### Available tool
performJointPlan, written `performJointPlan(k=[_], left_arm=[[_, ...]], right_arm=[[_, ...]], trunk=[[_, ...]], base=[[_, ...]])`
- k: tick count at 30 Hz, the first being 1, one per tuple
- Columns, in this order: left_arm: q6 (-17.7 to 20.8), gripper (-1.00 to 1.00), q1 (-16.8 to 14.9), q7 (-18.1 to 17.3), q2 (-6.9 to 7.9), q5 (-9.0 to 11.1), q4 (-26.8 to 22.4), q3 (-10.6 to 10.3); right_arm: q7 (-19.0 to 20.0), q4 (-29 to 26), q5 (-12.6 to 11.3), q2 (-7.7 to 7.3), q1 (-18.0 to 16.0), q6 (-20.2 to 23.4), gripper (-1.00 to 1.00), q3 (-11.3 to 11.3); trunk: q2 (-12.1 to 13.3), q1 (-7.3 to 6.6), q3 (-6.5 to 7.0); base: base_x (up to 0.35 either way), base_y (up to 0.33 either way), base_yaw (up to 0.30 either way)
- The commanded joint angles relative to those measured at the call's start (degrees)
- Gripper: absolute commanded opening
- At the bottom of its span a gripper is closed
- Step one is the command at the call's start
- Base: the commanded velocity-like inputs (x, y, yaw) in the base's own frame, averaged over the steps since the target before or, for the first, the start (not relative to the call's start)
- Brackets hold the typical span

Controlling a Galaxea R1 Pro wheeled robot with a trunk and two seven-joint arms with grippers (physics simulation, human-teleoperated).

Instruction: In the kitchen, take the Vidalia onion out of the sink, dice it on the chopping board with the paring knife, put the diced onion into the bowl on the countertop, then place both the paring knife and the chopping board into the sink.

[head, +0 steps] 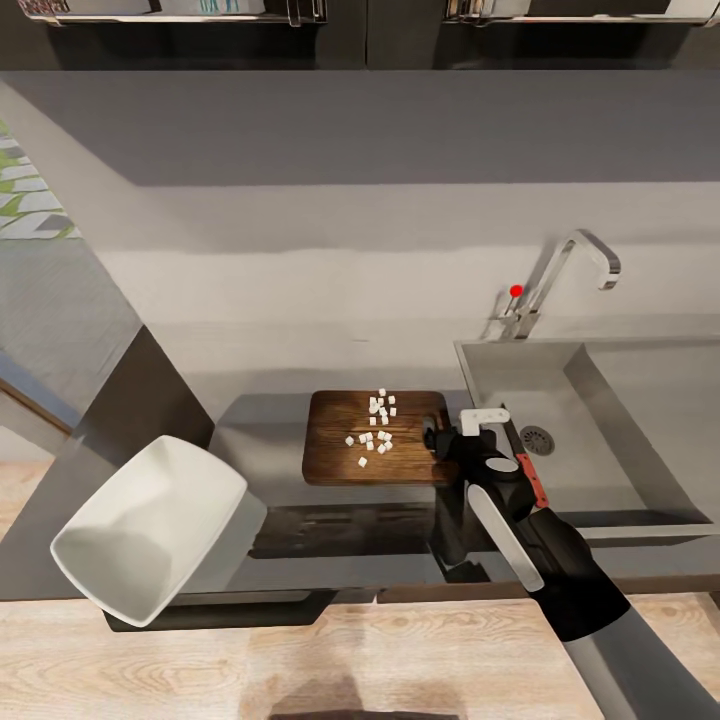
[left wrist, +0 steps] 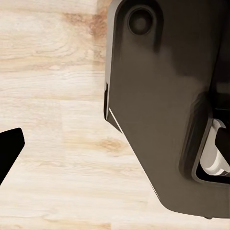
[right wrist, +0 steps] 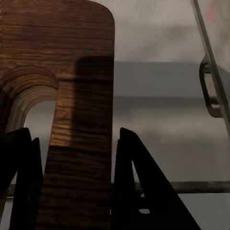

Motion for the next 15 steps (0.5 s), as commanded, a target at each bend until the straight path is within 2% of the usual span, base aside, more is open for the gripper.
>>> performJointPlan(k=[1, 5, 9, 15], left_arm=[[-0.1, 1.0, 0.0, -0.1, -0.01, 0.3, -0.1, 0.1], [-0.1, 1.0, 0.0, -0.1, -0.01, 0.3, -0.1, 0.1], [-0.1, 1.0, 0.0, -0.1, -0.01, 0.3, -0.1, 0.1], [-0.1, 1.0, 0.0, -0.1, -0.01, 0.3, -0.1, 0.1]], right_arm=[[-0.5, 1.8, -0.7, -0.02, 0.0, 0.6, -1.0, 0.2], [-0.5, 1.7, -1.7, 0.03, 0.0, 0.6, -1.0, 0.2], [-0.6, 1.7, -6.0, -0.24, 0.0, 0.6, -1.0, 0.2], [-0.6, 1.7, -6.8, -0.3, 0.0, 0.6, -1.0, 0.2]], trunk=[[-0.1, 0.04, -0.09], [-0.1, 0.04, 0.03], [-0.1, 0.04, 0.36], [-0.1, 0.04, 0.91]], base=[[0.0, 0.0, 0.0], [0.0, 0.0, 0.0], [0.0, 0.0, 0.0], [0.0, 0.0, 0.0]])
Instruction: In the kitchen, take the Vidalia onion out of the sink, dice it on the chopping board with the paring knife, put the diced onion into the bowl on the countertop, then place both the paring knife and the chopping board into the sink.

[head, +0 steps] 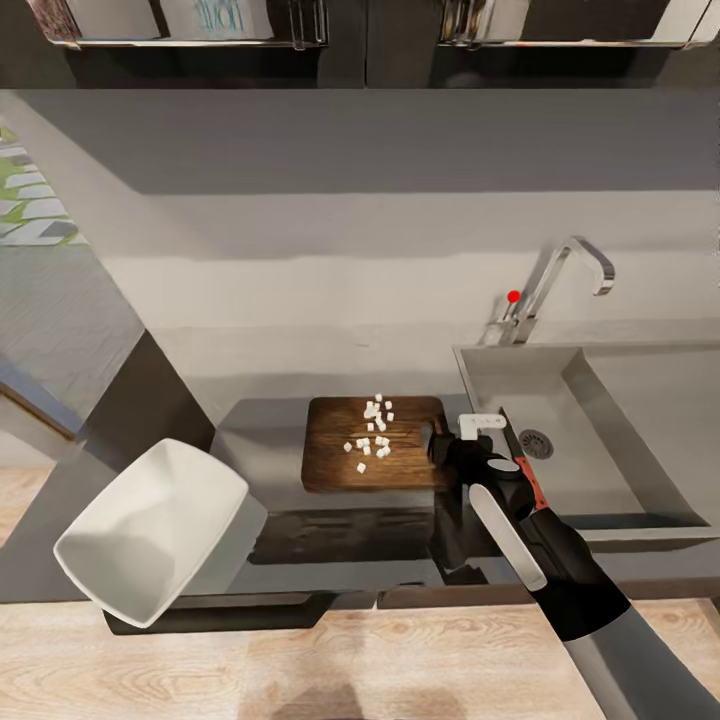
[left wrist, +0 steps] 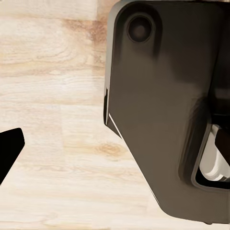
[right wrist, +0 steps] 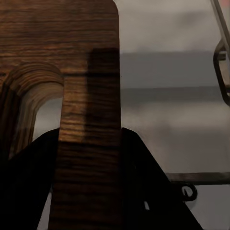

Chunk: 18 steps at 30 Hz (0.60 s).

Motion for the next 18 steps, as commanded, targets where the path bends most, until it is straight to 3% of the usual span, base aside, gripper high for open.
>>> performJointPlan(k=[1, 7, 18], left_arm=[[-0.1, 1.0, 0.0, -0.1, -0.01, 0.3, -0.1, 0.0], [-0.1, 1.0, 0.0, -0.1, -0.01, 0.3, -0.1, 0.0], [-0.1, 1.0, 0.0, -0.1, -0.01, 0.3, -0.2, 0.0]], right_arm=[[-0.6, 0.7, -1.7, -0.06, 0.0, 0.3, -1.0, 0.2], [-0.6, 0.7, -1.8, -0.06, 0.0, 0.3, -1.0, 0.2], [-0.6, 0.7, -1.8, -0.06, 0.0, 0.3, -1.0, 0.2]], trunk=[[-0.1, 0.05, 0.0], [-0.1, 0.05, 0.55], [-0.1, 0.05, 1.56]], base=[[0.0, 0.0, 0.0], [0.025, 0.02, 0.0], [0.206, 0.166, 0.0]])
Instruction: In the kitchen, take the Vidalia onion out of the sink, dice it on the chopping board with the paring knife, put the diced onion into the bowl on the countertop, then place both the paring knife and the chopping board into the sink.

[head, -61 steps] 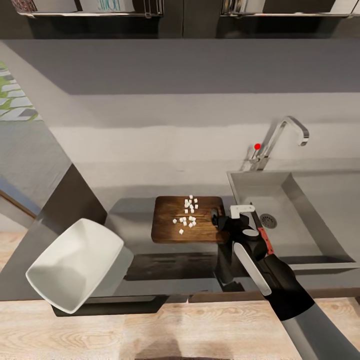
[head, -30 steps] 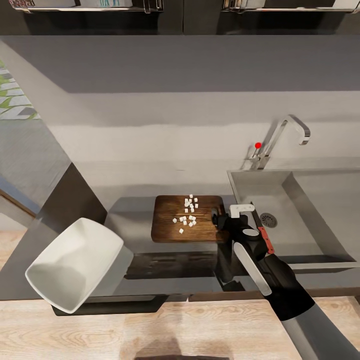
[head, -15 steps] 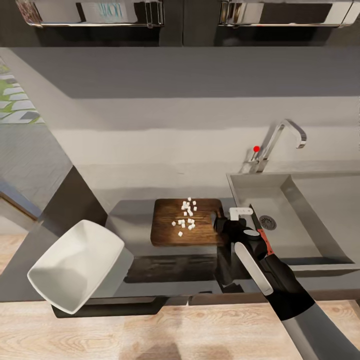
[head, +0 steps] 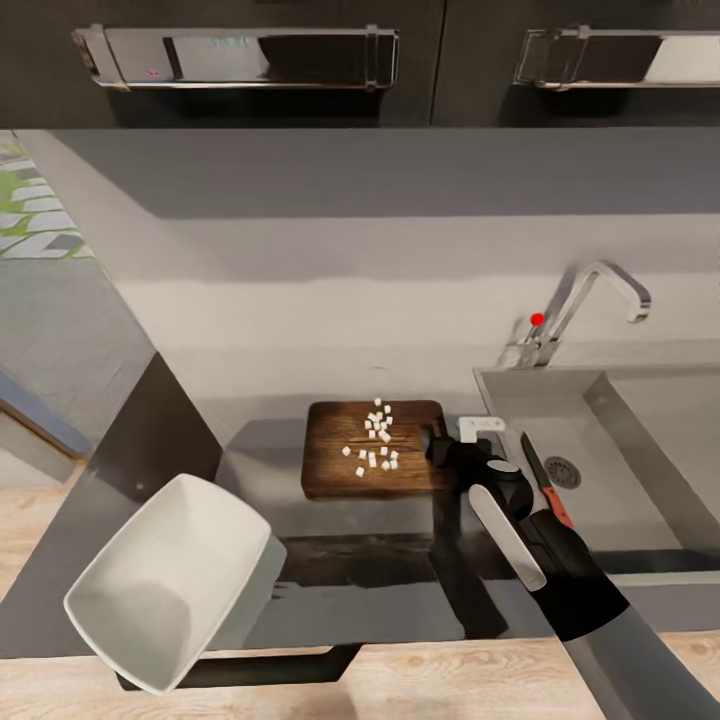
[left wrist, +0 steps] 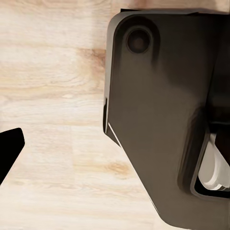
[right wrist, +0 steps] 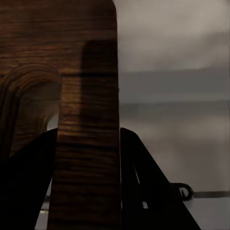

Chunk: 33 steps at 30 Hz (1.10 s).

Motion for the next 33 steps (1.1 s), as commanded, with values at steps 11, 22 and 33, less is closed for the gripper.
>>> performJointPlan(k=[11, 22, 33], left_arm=[[-0.1, 1.0, 0.0, -0.1, -0.01, 0.3, 0.0, 0.0], [-0.1, 1.0, 0.0, -0.1, -0.01, 0.3, -0.1, 0.0], [-0.1, 1.0, 0.0, -0.1, -0.01, 0.3, -0.1, 0.0]], right_arm=[[-0.6, -0.1, -0.6, -0.06, -0.1, 0.1, -1.0, 0.2], [-0.6, -0.1, -0.6, -0.06, -0.1, 0.1, -1.0, 0.2], [-0.6, -0.1, -0.6, -0.06, -0.1, 0.1, -1.0, 0.2]], trunk=[[-0.1, 0.04, 0.93], [-0.1, 0.04, 1.93], [-0.1, 0.04, 2.94]], base=[[-0.051, 0.004, 0.0], [-0.028, 0.0, 0.0], [-0.046, 0.044, 0.0]])
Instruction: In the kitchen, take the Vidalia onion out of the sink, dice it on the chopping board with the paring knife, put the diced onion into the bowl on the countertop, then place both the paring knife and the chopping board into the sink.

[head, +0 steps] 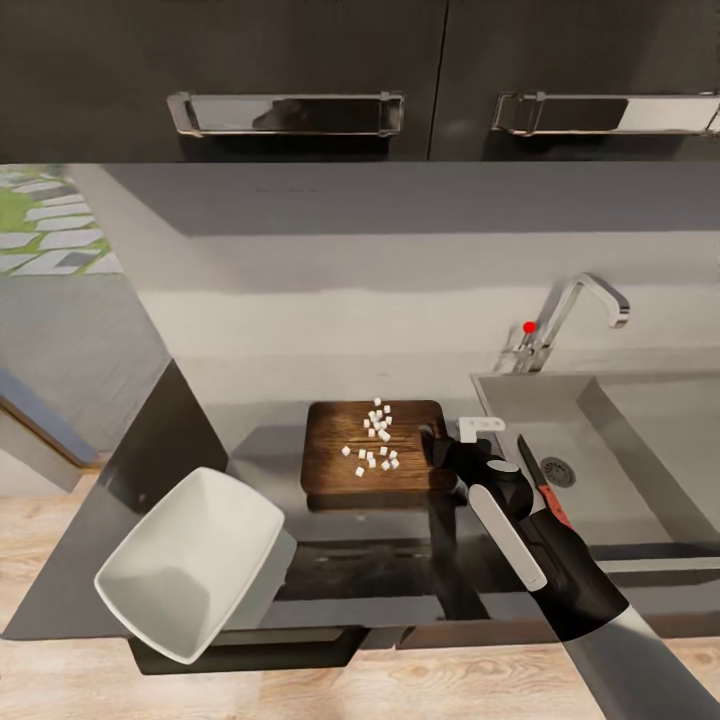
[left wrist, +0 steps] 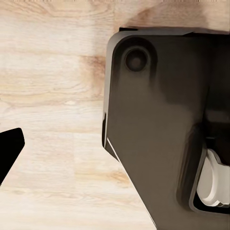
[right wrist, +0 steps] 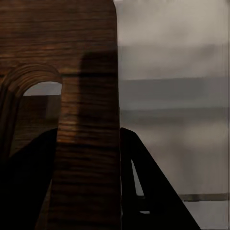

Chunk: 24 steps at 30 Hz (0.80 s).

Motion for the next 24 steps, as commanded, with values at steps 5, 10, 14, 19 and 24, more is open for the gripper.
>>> performJointPlan(k=[5, 10, 14, 19, 24], left_arm=[[-0.1, 1.0, 0.0, -0.1, -0.01, 0.3, 0.0, 0.0], [-0.1, 1.0, 0.0, -0.1, -0.01, 0.3, 0.0, 0.0], [-0.1, 1.0, 0.0, -0.1, -0.05, 0.3, 0.0, 0.0], [-0.1, 1.0, 0.0, -0.1, -0.03, 0.3, 0.0, 0.0], [-0.1, 1.0, 0.0, -0.1, -0.03, 0.3, 0.0, 0.0]], right_arm=[[-0.6, -0.1, -0.6, -0.06, -0.1, 0.1, -1.0, 0.2], [-0.6, -0.1, -0.6, -0.06, -0.1, 0.1, -1.0, 0.2], [-0.6, -0.1, -0.6, -0.06, -0.1, 0.1, -1.0, 0.2], [-0.6, -0.1, -0.6, -0.07, -0.1, 0.1, -1.0, 0.2], [-0.6, -0.1, -0.6, -0.06, -0.1, 0.1, -1.0, 0.2]], trunk=[[-0.1, 0.04, 0.37], [-0.1, 0.04, 0.83], [-0.1, 0.04, 1.2], [-0.1, 0.04, 1.65], [-0.1, 0.04, 2.11]], base=[[-0.003, 0.003, 0.0], [-0.158, -0.035, 0.0], [-0.295, -0.106, 0.0], [-0.298, -0.111, 0.0], [-0.161, -0.074, 0.0]])
